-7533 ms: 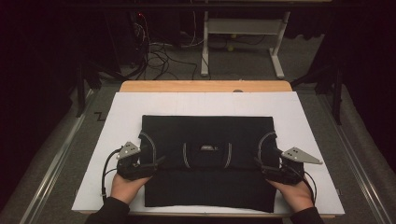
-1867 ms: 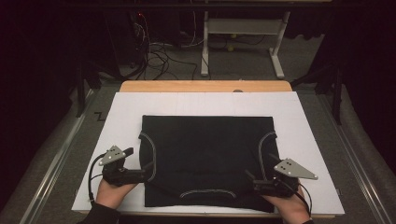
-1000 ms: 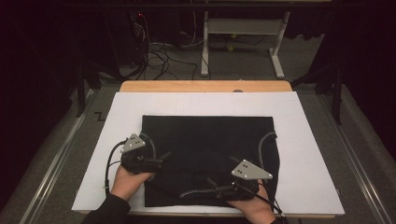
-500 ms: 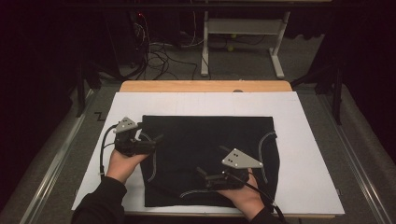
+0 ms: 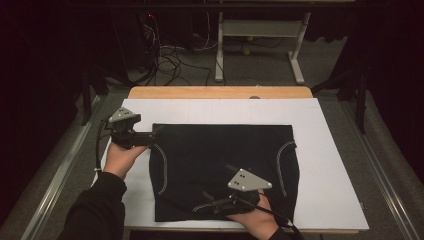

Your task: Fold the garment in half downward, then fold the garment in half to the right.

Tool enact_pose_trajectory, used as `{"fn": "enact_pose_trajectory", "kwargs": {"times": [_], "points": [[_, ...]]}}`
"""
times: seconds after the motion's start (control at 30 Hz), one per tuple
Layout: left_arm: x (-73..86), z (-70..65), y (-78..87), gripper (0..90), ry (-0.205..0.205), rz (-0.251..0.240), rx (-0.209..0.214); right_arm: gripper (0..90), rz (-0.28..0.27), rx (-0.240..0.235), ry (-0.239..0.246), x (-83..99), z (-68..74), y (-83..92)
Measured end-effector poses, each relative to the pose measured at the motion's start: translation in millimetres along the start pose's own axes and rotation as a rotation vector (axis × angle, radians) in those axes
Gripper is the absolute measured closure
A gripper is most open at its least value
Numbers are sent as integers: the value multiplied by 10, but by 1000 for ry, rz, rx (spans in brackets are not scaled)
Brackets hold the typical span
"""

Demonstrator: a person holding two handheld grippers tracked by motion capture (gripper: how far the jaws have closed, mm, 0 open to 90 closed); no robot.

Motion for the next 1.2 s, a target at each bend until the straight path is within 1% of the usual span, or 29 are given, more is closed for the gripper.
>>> {"fn": "enact_pose_trajectory", "kwargs": {"times": [0.1, 0.2, 0.27, 0.33, 0.4, 0.47, 0.57, 0.63, 0.87, 1.0, 1.07, 1.17, 1.2], "points": [[-14, 61, -27, 0, 8, -14, -17, 2, 3, 4, 4, 31, 29, 9], [-25, 95, -50, 0, 23, -31, -1, 2, 7, -1, 2, 43, 50, -1], [-26, 116, -74, 0, 25, -32, 3, 2, 11, 1, 6, 56, 55, -2], [-22, 141, -112, 0, 20, -23, 5, 2, 12, 5, 0, 71, 58, 6], [-18, 182, -150, 0, 15, -14, 1, 2, 13, -1, -3, 82, 66, 6], [-12, 235, -179, 0, 30, -13, -3, 2, 16, 0, -1, 82, 78, 7], [13, 306, -214, 0, 46, 3, -18, 2, 10, 7, 4, 68, 79, 10], [23, 349, -237, 0, 43, 11, -33, 2, 8, 9, 4, 68, 68, 7], [-33, 474, -283, 0, 44, 57, -51, 2, 18, 21, 3, 82, 50, -12], [10, 567, -397, 5, 74, 86, -48, 2, 9, 27, 0, 62, 50, -1], [47, 632, -486, 5, 110, 109, -35, 2, 8, 33, -2, 52, 55, 8], [89, 698, -593, 6, 131, 137, -41, 2, 8, 28, -4, 41, 70, -8], [105, 718, -626, 23, 134, 142, -45, 2, 13, 29, -5, 40, 78, -18]]}}
Point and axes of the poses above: each handheld gripper's, and its own axes: y roughly backward along the jaws, x roughly out of its underside, z roughly to its left, the point moved 4 cm from there along -y, roughly forward along the jaws, and after that the axes turned 12 degrees about z, right-handed, at the moved point
